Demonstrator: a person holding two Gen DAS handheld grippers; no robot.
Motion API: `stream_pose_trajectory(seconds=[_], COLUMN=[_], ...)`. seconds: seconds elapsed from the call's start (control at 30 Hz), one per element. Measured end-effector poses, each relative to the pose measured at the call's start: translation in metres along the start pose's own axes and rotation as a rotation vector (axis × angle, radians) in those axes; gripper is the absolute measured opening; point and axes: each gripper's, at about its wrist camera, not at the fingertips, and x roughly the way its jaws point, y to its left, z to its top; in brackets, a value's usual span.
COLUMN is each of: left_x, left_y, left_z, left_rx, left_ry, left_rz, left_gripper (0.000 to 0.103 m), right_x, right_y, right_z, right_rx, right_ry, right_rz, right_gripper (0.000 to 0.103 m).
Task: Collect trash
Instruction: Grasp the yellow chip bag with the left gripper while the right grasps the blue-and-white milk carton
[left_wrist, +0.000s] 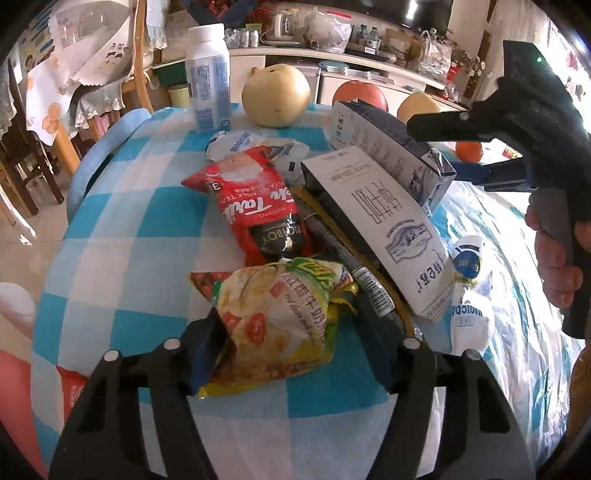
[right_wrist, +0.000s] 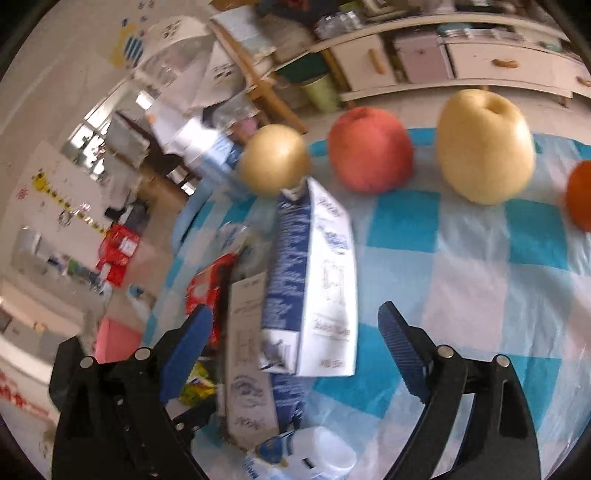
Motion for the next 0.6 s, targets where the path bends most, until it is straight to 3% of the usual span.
stream_pose_trajectory(seconds=[0.03, 0.17, 0.27, 0.4, 0.6], left_x=[-0.001, -0.004, -0.005, -0.007, -0.010], left_y=[0.001, 0.004, 0.008, 0.010, 0.010], left_z=[0.000, -0.001, -0.001, -0.002, -0.005], left_rx=[-0.009, -0.049, -0.084, -0.101, -0.119], left_ry=[-0.002, -0.009, -0.014, -0.016, -0.018], left_rz=[0.003, -0.008, -0.025, -0.036, -0.062], left_gripper=[0.059, 0.056, 0.054, 0.053, 0.052], right_x=[0.001, 0.007, 0.018, 0.018, 0.008], right_y=[0.003, 0.026, 0.041, 0.045, 0.038], right_z=[0.000, -0.006, -0.015, -0.021, -0.029], right_rx=[-0.013, -0.129, -0.231, -0.256, -0.217], right_ry=[-0.012, -0.051, -0.072, -0.102, -0.121], right_rz=[-0.022, -0.105, -0.237, -0.279, -0.263], right_gripper=[0.089, 0.059, 0.042, 0.035, 0.030])
